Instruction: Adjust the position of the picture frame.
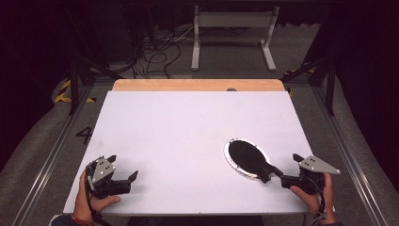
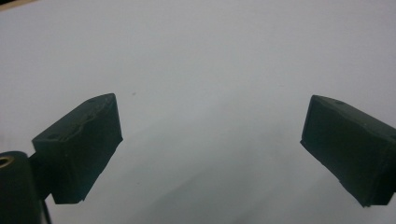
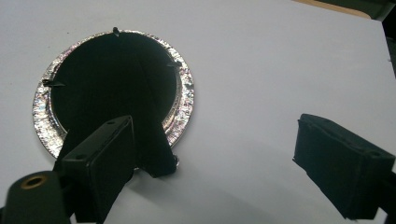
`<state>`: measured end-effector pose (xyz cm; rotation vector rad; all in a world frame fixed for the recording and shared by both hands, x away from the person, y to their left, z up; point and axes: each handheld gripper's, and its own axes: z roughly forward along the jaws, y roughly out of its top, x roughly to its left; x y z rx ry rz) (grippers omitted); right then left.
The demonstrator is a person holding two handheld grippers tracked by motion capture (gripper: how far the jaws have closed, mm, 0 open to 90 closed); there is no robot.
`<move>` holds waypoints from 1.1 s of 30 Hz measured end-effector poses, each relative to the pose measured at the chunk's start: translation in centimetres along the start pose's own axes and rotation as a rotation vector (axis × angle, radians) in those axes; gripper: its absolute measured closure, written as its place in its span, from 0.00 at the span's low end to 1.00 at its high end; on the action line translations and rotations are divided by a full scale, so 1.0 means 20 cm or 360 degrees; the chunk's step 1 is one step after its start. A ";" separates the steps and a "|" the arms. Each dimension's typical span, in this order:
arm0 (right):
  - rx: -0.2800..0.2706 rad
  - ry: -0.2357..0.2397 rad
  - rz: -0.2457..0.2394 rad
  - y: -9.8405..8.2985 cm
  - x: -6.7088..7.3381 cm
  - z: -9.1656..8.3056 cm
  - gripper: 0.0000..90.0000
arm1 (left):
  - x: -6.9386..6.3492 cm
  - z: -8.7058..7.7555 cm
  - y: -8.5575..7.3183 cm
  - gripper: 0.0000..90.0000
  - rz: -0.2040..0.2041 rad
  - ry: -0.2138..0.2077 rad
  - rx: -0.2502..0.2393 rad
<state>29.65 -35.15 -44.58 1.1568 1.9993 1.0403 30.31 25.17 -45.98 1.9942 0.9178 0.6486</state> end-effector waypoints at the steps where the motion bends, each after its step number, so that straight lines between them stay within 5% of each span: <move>1: 0.0007 -0.0003 -0.0001 0.00 0.00 0.00 0.15 | 0.01 0.00 0.00 0.10 -0.0036 0.0000 0.0002; 10: 0.0062 -0.0020 0.0023 0.00 -0.01 0.01 0.20 | -0.01 0.02 0.00 0.16 -0.0004 -0.0092 0.0046; 22: 0.0121 0.0068 0.0047 0.03 0.01 0.07 0.55 | -0.04 0.01 0.01 0.30 0.0025 -0.0123 0.0035; 26: 0.0117 0.0113 0.0057 0.02 0.01 0.07 0.63 | -0.05 0.01 0.01 0.41 0.0042 -0.0144 0.0058; 30: 0.0126 0.0155 0.0030 0.03 0.03 0.07 0.77 | -0.05 0.01 0.01 0.64 0.0070 -0.0204 0.0072; 33: 0.0136 0.0157 0.0001 0.04 0.03 0.07 0.78 | -0.06 0.00 0.01 0.79 0.0100 -0.0236 0.0097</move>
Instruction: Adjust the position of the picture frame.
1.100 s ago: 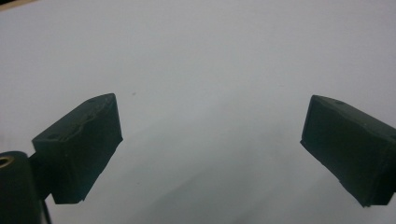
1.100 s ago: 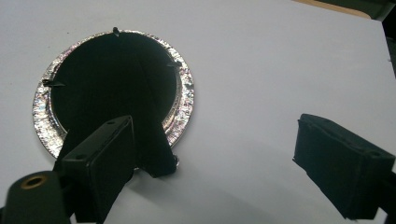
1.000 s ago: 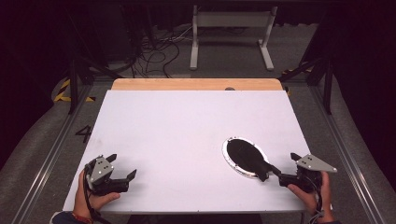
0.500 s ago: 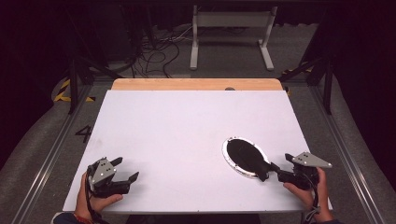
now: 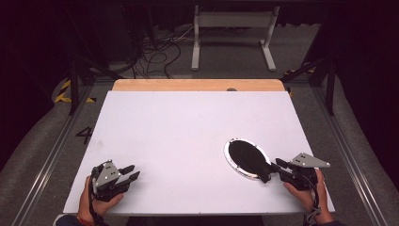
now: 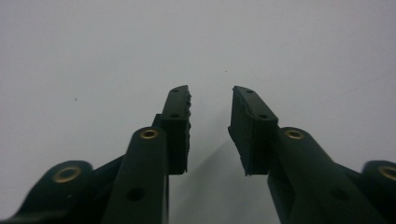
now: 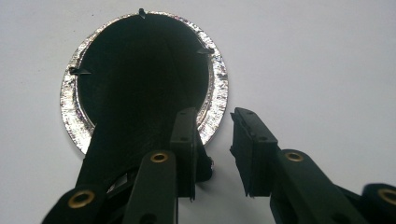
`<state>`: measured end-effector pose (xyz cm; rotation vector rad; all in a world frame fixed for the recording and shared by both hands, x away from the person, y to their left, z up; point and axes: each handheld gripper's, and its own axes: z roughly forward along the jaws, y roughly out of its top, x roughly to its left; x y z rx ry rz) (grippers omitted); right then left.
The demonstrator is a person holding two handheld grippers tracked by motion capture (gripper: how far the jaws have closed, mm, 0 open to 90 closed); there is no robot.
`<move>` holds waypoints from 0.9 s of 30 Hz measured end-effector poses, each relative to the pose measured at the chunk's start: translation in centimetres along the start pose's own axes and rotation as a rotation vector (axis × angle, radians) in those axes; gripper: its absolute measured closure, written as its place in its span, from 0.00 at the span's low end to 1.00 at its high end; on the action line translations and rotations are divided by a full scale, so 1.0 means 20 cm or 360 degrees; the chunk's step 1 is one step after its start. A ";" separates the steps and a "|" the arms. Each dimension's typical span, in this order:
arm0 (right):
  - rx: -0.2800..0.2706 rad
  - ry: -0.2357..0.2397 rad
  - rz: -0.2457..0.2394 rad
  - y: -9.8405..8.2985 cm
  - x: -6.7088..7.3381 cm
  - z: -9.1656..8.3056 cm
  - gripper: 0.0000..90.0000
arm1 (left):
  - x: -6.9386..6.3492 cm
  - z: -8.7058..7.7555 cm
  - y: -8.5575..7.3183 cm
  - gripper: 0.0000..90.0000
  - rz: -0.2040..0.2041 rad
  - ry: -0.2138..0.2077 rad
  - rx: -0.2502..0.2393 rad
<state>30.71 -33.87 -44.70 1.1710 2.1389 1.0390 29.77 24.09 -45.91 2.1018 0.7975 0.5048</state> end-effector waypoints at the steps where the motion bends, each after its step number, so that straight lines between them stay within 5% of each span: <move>1: 0.0001 0.0000 0.0018 0.00 -0.01 0.00 0.78 | 0.00 0.00 0.00 0.83 0.0006 0.0000 0.0004; 5: 0.0004 -0.0074 0.0023 -0.01 -0.04 -0.02 0.85 | 0.00 0.00 0.00 0.89 0.0019 -0.0012 0.0026; 10: 0.0123 -0.0042 -0.0042 -0.03 -0.03 0.01 0.96 | 0.00 0.00 0.00 0.91 0.0024 -0.0011 0.0025; 14: 0.0133 -0.0017 -0.0045 -0.03 -0.02 0.02 1.00 | -0.01 0.01 0.00 0.91 0.0015 -0.0017 0.0031; 27: 0.0122 0.0034 -0.0031 -0.01 0.07 0.06 1.00 | -0.04 0.03 0.03 0.92 0.0037 -0.0055 0.0047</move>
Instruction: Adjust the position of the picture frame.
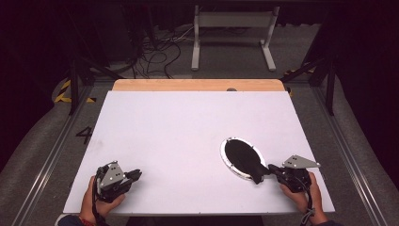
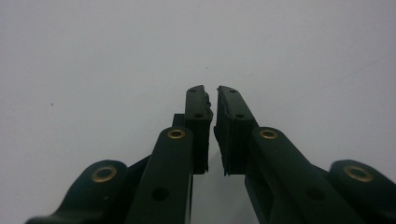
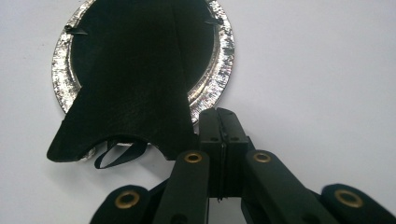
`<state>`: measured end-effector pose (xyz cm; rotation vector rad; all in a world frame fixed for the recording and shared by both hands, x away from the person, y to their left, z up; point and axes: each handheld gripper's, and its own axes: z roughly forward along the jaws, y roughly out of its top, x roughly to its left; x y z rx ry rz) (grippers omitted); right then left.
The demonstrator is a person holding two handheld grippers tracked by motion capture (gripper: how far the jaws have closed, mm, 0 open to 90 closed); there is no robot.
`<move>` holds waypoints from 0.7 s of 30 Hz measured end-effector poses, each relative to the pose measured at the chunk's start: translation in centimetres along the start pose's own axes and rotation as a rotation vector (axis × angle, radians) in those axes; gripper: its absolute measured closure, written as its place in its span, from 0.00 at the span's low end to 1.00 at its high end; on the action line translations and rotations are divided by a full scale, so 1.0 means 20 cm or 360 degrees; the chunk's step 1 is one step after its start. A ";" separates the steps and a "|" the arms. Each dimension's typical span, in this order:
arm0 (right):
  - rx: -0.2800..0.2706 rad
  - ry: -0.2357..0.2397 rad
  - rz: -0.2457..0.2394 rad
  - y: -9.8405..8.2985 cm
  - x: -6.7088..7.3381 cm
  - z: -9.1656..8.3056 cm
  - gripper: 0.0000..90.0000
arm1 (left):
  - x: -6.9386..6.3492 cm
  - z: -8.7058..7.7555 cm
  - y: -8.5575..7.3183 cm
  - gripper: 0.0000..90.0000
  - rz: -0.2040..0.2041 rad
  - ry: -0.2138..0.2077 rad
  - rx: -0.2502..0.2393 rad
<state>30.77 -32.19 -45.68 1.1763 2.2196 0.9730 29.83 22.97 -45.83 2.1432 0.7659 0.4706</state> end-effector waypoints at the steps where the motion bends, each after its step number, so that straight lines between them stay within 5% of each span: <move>1: -0.0001 0.0010 -0.0002 0.01 0.01 0.01 1.00 | 0.00 0.00 0.00 0.92 0.0005 -0.0009 0.0000; 21: 0.0004 0.0043 -0.0045 0.08 0.13 0.10 1.00 | -0.07 0.19 0.16 1.00 0.0108 -0.0180 0.0078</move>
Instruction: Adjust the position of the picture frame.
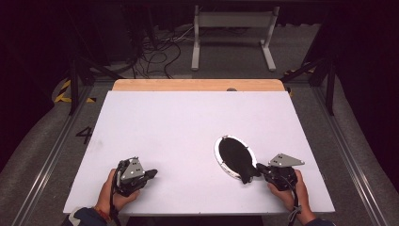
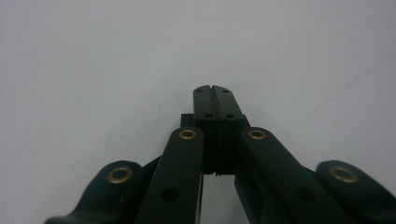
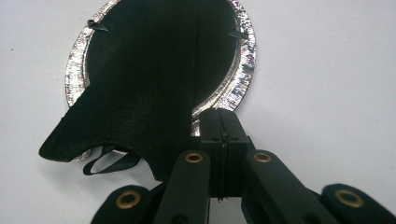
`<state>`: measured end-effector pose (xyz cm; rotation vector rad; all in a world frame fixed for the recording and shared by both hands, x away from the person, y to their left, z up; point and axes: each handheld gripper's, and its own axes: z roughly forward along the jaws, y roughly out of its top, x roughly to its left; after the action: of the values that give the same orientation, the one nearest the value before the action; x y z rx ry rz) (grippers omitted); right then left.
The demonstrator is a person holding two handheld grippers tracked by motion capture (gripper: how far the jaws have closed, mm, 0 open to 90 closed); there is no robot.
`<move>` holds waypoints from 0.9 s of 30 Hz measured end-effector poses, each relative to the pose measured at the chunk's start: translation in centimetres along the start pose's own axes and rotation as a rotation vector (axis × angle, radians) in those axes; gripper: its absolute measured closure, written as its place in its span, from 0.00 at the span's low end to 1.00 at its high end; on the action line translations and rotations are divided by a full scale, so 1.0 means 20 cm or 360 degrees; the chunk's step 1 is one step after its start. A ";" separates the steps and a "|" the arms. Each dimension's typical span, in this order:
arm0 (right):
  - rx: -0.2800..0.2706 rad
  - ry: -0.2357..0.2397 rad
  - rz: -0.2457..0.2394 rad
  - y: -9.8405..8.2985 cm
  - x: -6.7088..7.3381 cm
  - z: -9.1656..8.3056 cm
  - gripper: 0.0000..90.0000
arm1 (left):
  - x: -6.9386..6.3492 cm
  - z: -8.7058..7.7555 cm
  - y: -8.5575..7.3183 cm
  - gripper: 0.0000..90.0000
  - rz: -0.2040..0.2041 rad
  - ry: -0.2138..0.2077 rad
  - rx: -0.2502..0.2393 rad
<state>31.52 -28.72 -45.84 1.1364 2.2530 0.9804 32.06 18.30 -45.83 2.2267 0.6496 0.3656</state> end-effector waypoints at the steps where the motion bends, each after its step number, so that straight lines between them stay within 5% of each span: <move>1: 0.0002 -0.0002 -0.0005 0.01 0.01 0.01 1.00 | 0.00 0.01 0.02 1.00 0.0006 -0.0005 -0.0002; 27: 0.0039 0.0078 -0.0082 0.18 0.18 0.18 1.00 | -0.07 0.33 0.31 1.00 0.0139 -0.0130 0.0020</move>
<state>33.57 -22.85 -45.70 1.0696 2.3273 0.9732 36.05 9.99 -45.56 2.2745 0.5140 0.3133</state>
